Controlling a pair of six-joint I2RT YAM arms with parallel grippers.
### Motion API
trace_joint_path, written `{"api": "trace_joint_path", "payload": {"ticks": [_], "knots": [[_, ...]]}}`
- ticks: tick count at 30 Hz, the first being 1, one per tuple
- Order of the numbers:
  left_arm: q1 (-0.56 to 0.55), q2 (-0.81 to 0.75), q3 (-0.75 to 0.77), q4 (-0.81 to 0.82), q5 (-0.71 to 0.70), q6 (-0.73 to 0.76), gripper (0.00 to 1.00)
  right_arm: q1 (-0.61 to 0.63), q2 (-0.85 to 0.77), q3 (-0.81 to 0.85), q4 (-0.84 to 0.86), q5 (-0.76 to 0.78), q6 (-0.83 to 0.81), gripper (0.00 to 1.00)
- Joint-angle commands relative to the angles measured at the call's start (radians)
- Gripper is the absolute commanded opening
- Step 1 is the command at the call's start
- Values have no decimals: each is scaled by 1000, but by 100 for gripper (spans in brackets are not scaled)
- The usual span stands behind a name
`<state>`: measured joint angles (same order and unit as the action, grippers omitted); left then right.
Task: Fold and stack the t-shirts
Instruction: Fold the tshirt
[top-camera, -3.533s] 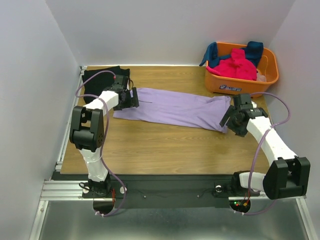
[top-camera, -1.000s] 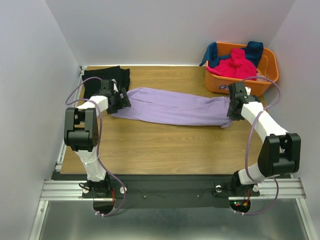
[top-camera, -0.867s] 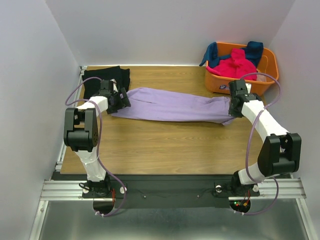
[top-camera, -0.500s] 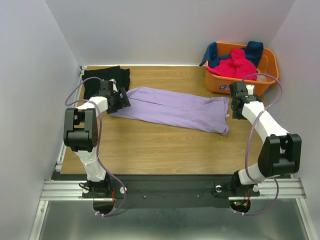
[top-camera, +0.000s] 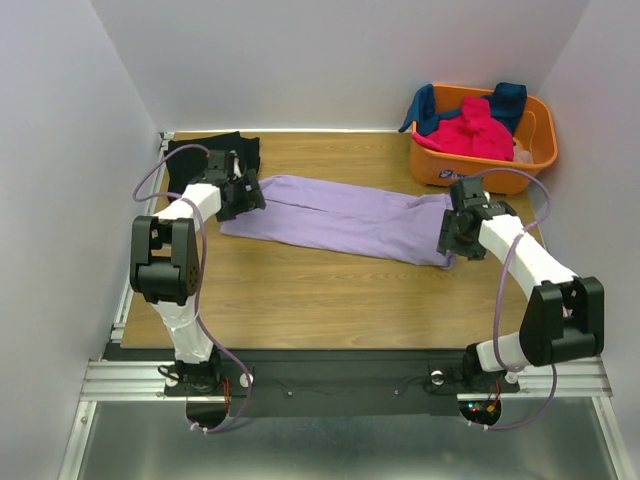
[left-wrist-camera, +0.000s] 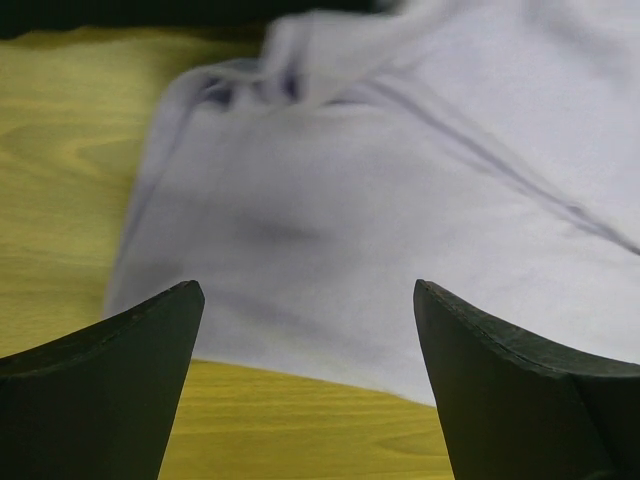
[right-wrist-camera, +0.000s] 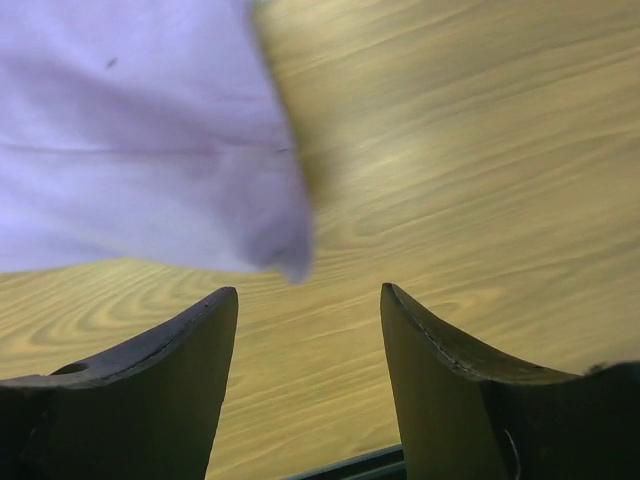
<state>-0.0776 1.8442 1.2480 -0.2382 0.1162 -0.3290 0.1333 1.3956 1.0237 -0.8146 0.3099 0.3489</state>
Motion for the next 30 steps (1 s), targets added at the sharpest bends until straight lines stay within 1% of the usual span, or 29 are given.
{"api": "trace_joint_path", "payload": {"ticks": [1,7,10,15,20,25,28,30], "knots": [[-117,-5,161,-64,-44,4,98,51,45,0,34,-92,61,65],[-217,49,246,-75,-44,-10,98,65,121,-79,86,-124,124,66],[-278,81,278,-75,-24,-8,98,65,152,-85,97,-86,151,66],[-321,134,280,-36,17,-7,98,65,204,-60,120,-23,191,66],[-338,164,206,31,60,-12,98,63,230,-50,157,49,248,66],[-340,167,120,71,50,-2,98,63,249,-57,187,119,272,65],[-340,165,59,89,34,5,98,63,258,-56,209,155,277,61],[-340,168,41,92,23,13,98,63,263,-53,215,173,271,56]]}}
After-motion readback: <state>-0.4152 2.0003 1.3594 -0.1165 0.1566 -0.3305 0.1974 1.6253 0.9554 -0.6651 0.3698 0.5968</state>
